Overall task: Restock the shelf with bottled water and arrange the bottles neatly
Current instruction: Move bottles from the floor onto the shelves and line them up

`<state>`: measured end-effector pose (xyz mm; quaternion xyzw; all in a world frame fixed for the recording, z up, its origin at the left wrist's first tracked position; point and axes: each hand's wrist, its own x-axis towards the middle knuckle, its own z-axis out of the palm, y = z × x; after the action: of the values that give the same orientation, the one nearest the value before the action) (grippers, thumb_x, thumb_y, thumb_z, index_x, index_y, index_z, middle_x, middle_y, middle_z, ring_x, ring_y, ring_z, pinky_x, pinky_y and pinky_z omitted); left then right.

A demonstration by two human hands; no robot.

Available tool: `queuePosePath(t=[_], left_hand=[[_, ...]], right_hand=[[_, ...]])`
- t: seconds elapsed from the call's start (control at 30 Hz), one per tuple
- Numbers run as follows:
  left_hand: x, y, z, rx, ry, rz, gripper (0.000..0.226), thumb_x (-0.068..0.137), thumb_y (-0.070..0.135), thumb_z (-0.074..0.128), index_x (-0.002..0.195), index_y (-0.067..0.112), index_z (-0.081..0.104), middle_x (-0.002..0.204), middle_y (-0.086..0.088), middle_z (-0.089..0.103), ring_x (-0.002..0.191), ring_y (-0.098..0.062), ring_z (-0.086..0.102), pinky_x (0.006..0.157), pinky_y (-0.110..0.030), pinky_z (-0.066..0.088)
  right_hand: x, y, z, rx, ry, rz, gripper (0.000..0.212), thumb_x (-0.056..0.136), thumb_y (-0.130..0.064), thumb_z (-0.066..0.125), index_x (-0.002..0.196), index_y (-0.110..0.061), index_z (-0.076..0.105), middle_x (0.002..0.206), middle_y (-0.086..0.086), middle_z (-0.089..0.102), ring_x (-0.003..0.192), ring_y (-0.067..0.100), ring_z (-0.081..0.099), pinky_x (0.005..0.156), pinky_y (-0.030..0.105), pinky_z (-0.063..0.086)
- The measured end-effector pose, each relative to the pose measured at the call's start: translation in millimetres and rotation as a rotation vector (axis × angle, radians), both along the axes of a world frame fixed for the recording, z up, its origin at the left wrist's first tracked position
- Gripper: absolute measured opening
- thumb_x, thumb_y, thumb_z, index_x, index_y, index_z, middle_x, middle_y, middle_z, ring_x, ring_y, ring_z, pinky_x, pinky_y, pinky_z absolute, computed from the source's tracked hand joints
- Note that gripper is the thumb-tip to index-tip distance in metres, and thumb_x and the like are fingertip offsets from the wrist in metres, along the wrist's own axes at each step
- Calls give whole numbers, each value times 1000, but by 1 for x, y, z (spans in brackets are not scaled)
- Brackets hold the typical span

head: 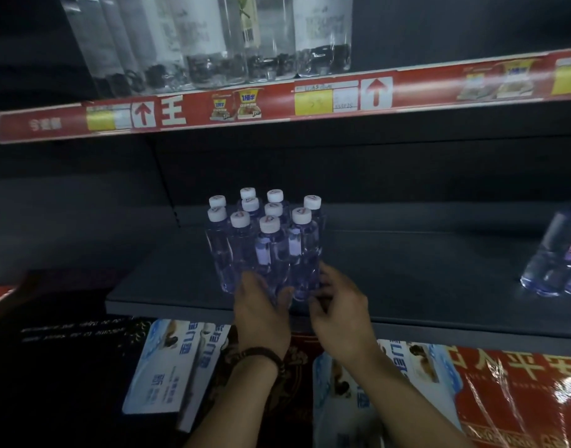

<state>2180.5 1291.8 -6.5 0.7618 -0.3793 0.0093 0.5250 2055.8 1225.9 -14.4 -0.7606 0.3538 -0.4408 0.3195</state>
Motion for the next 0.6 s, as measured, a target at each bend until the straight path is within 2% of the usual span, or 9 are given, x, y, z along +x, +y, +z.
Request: queuePosePath(t=[0.07,0.17,0.3,0.4,0.43,0.5,0.6], left_hand=[[1,-5,-2,-1,8,16,34,93,22,78,93,16,44,88,1,51,76,-6,45,62,-13,31],[2,-10,-5,-2,18,24,33,93,19,77,91,17,44,87,-1,52,77,-5,46,63,-14,33],[6,-14,-5,1,77,24,33,89,14,81,91,15,48,87,-2,55,81,-15,51,70,-24,34],[4,-10,-2,20,112,33,32,88,12,81,94,15,49,89,-2,58,85,-21,56,74,-29,40],[2,-6,1,20,121,32,30,89,11,79,95,15,49,89,-2,58,84,-20,57,73,-27,43],[-6,4,9,39,139,-18,23,92,10,73,96,14,51,87,-1,60,78,-13,58,64,-10,42],[-31,21,21,136,47,-253,14,96,15,68,95,20,55,80,4,64,72,-4,61,56,-6,40]], right_hand=[[-3,-2,-2,20,38,42,76,90,1,68,153,-37,50,123,-13,63,108,3,66,98,29,58],[-8,-3,0,112,75,103,70,94,-7,71,155,-33,49,131,-14,60,115,-1,63,105,28,56],[-19,1,7,191,74,187,58,99,-11,71,150,-30,54,124,-31,58,116,-19,54,111,18,47],[-28,3,11,174,78,174,49,100,-14,70,146,-28,60,134,-19,65,122,-11,59,110,21,50],[-33,4,14,168,83,161,44,100,-15,70,141,-28,64,132,-17,67,121,-8,61,109,22,51],[-49,10,21,158,121,138,33,99,-16,71,127,-32,67,120,-19,69,113,-9,63,105,16,51],[-90,19,34,123,213,104,29,98,-16,72,119,-36,67,108,-19,71,105,-9,65,99,14,52]])
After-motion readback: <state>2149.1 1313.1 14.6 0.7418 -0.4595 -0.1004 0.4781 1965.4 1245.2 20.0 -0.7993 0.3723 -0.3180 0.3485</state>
